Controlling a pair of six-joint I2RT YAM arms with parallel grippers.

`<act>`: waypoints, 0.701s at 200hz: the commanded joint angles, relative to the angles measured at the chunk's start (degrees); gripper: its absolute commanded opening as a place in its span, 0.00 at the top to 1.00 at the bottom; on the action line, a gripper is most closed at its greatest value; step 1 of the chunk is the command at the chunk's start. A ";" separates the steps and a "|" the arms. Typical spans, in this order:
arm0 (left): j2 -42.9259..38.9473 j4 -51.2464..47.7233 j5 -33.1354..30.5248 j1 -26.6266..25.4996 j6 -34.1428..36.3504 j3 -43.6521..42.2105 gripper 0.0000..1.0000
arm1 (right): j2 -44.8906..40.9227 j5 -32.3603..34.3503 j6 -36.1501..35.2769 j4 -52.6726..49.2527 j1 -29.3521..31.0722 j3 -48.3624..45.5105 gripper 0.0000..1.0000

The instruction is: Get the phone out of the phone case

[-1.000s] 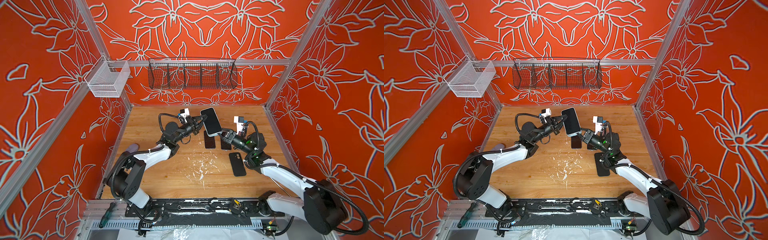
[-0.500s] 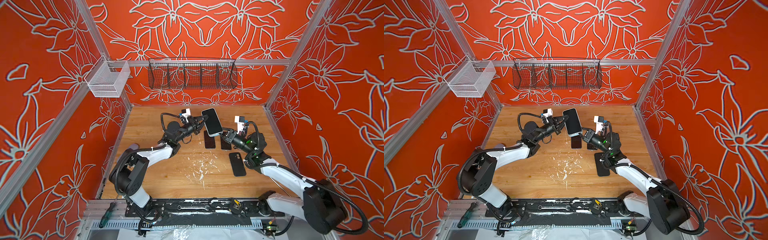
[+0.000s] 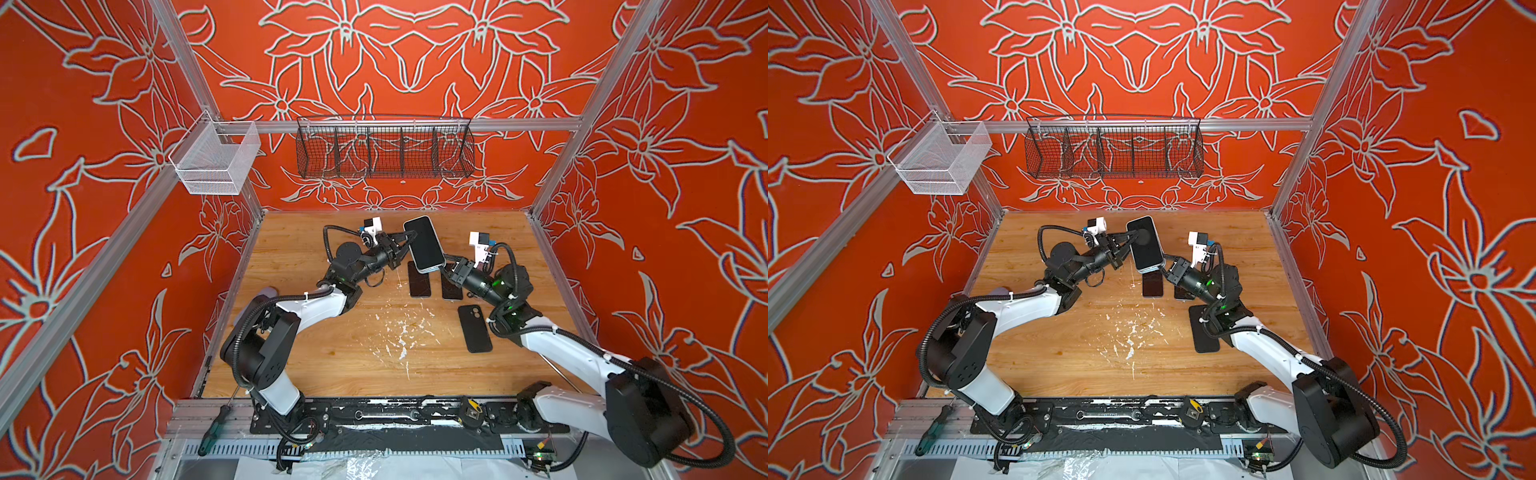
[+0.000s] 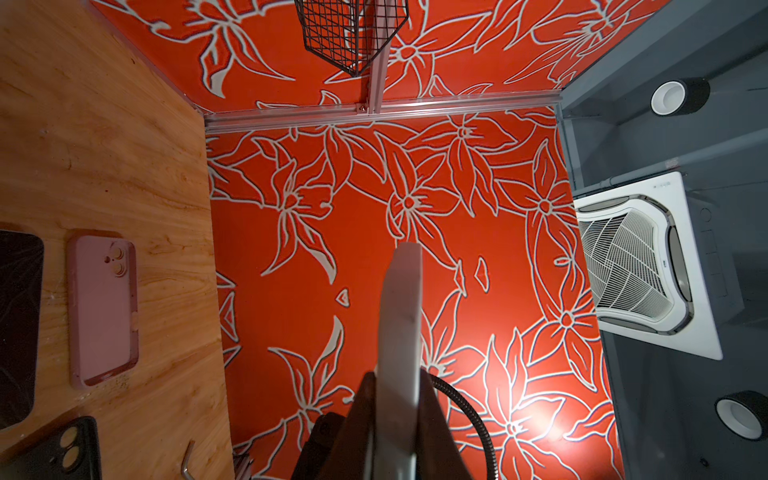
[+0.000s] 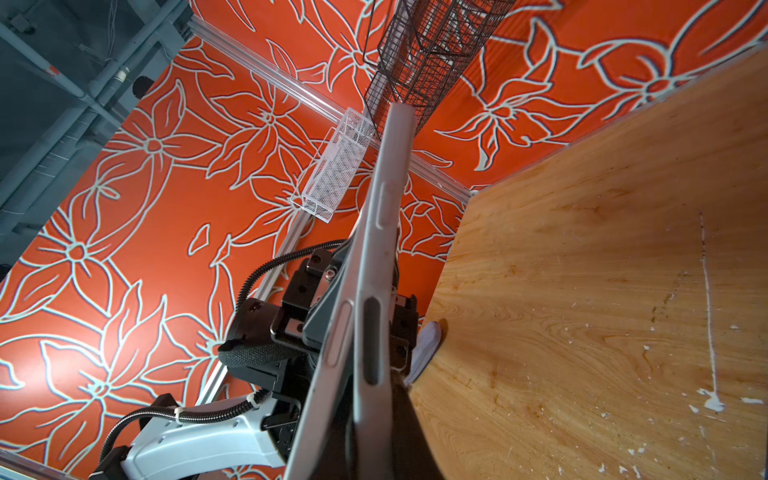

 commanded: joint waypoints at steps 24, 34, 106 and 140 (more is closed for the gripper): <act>-0.06 -0.30 1.17 -0.86 1.73 2.53 0.71 | 0.83 0.22 1.59 5.91 0.17 0.26 0.99; -0.11 -0.30 1.09 -0.86 1.43 2.39 0.67 | 1.00 0.53 2.19 6.79 0.14 0.03 0.99; -4.90 -5.18 -0.08 -0.86 5.58 0.25 0.46 | 1.86 0.62 2.49 7.56 0.15 0.85 0.98; -7.68 -8.92 -1.18 -1.03 8.33 -0.70 0.34 | 2.22 0.19 2.53 8.32 0.13 0.90 0.99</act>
